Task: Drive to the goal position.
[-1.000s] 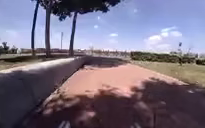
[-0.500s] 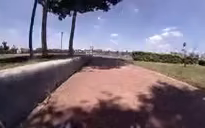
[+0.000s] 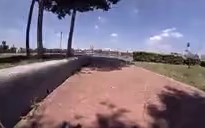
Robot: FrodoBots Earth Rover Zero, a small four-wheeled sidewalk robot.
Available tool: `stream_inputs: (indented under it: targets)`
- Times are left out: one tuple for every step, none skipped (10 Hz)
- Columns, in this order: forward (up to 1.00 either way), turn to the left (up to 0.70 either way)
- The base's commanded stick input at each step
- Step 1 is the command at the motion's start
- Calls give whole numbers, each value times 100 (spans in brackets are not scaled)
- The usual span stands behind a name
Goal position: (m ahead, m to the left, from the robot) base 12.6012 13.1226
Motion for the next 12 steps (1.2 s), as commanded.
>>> stream_inputs:
  targets:
    - [70,0]
    - [70,0]
    - [70,0]
    - [70,0]
    - [70,0]
    - [70,0]
    - [70,0]
    - [70,0]
    - [70,22]
    - [70,26]
    - [70,5]
    - [70,0]
